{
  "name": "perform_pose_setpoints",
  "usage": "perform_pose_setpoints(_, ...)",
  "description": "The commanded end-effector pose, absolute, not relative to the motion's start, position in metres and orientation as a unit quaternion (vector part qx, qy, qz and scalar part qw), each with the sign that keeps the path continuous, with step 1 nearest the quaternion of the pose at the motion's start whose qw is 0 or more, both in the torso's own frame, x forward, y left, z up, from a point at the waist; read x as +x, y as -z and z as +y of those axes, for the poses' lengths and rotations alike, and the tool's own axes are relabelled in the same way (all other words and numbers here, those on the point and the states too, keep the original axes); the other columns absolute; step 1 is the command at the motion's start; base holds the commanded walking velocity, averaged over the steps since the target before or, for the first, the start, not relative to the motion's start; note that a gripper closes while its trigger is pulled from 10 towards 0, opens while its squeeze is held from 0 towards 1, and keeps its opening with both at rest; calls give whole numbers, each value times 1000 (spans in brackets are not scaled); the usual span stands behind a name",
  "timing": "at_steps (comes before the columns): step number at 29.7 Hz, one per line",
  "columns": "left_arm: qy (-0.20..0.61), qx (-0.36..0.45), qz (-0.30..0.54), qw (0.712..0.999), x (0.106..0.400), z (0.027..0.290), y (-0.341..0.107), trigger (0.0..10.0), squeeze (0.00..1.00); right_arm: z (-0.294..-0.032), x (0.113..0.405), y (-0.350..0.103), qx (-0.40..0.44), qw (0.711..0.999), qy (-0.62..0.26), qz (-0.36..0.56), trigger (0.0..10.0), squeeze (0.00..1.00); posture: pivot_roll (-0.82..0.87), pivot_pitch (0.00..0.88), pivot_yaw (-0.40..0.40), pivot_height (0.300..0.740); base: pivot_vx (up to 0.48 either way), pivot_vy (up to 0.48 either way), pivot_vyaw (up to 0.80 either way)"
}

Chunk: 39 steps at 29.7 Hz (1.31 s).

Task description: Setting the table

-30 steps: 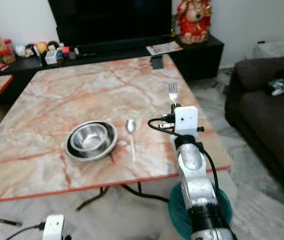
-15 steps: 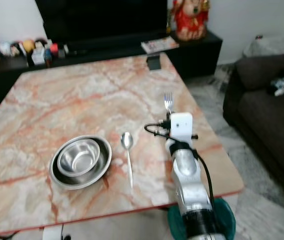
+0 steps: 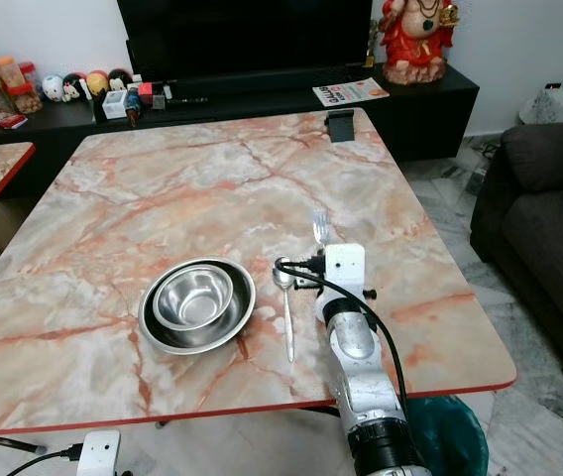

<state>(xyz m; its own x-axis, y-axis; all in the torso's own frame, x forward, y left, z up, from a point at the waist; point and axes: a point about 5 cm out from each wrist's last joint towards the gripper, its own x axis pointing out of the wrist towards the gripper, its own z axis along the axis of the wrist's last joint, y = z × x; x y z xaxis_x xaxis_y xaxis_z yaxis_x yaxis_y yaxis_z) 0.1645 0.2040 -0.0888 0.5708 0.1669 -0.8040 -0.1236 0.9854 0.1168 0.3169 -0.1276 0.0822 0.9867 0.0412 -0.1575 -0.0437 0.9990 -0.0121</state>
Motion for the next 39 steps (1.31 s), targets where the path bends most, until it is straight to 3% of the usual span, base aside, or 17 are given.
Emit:
perform_pose_setpoints(1, -89, 22, 462, 882, 162, 208, 90, 10000, 0, -126, 318, -81, -12, 996, -23, 89, 10000, 0, -9, 41, 92, 740, 0, 0, 0)
perform_pose_setpoints(9, -89, 21, 464, 881, 162, 209, 90, 10000, 0, -123, 316, -64, -38, 988, -35, 148, 10000, 0, -4, 40, 89, 740, 0, 0, 0)
perform_pose_setpoints(37, -90, 20, 465, 880, 161, 211, 90, 10000, 0, -115, 310, -62, -57, 976, -46, 206, 10000, 0, -3, 39, 90, 740, 0, 0, 0)
perform_pose_setpoints(38, -89, 20, 465, 880, 161, 211, 90, 10000, 0, -113, 310, -62, -54, 976, -48, 208, 10000, 1000, -4, 36, 92, 740, 0, 0, 0)
perform_pose_setpoints(39, -89, 20, 466, 880, 160, 211, 90, 10000, 0, -113, 310, -62, -53, 975, -47, 209, 10000, 1000, -3, 38, 91, 740, 0, 0, 0)
